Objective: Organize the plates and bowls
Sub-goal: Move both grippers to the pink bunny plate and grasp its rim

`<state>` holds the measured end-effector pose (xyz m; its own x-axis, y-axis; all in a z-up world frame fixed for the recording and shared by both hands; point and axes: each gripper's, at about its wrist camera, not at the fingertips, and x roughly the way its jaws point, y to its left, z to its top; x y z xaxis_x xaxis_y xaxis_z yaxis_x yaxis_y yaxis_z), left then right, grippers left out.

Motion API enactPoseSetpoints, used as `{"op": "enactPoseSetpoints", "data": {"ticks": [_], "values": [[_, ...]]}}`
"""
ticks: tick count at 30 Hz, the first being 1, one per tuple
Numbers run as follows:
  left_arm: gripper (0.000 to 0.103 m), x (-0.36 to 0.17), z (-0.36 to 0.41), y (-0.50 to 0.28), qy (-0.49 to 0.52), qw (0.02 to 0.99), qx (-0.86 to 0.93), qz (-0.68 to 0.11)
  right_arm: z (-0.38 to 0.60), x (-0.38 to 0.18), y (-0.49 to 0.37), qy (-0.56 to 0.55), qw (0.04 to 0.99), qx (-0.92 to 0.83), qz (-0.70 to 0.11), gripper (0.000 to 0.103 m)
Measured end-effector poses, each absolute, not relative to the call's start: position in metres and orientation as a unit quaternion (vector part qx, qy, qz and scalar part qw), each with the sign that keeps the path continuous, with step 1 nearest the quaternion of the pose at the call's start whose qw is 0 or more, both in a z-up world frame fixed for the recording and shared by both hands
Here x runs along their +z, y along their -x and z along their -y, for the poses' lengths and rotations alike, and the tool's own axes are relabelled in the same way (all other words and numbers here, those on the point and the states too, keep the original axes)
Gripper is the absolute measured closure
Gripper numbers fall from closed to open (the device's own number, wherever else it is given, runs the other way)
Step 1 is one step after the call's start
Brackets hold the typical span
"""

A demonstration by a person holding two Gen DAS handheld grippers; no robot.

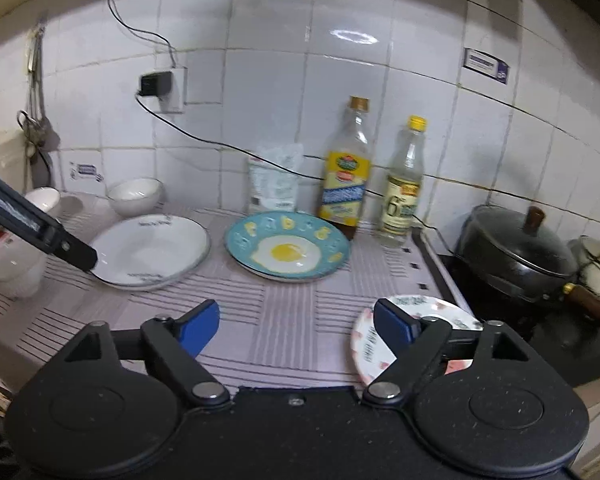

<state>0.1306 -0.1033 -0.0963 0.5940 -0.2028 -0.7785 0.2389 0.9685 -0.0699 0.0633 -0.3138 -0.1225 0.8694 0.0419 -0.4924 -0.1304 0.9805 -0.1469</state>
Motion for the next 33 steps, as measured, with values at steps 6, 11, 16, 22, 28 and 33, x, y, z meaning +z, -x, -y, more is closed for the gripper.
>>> {"op": "enactPoseSetpoints", "data": {"ticks": [6, 11, 16, 22, 28, 33], "values": [[0.019, -0.119, 0.125, -0.158, 0.014, 0.882, -0.139, -0.45, 0.337, -0.155, -0.08, 0.095, 0.957, 0.005, -0.274, 0.009], [0.019, -0.143, 0.149, -0.187, 0.03, 0.876, -0.147, -0.459, 0.372, -0.18, -0.096, 0.054, 0.963, -0.042, -0.26, 0.009], [0.019, -0.166, 0.186, -0.215, 0.035, 0.867, -0.166, -0.469, 0.417, -0.198, -0.117, 0.018, 0.963, -0.096, -0.252, 0.01], [0.021, -0.191, 0.23, -0.238, 0.052, 0.852, -0.188, -0.486, 0.46, -0.214, -0.13, -0.02, 0.954, -0.139, -0.264, 0.013], [0.021, -0.212, 0.261, -0.245, 0.062, 0.837, -0.197, -0.506, 0.478, -0.222, -0.138, -0.04, 0.953, -0.149, -0.26, 0.014], [0.038, -0.217, 0.279, -0.243, 0.052, 0.834, -0.218, -0.505, 0.486, -0.23, -0.141, -0.058, 0.95, -0.141, -0.272, 0.024]]}}
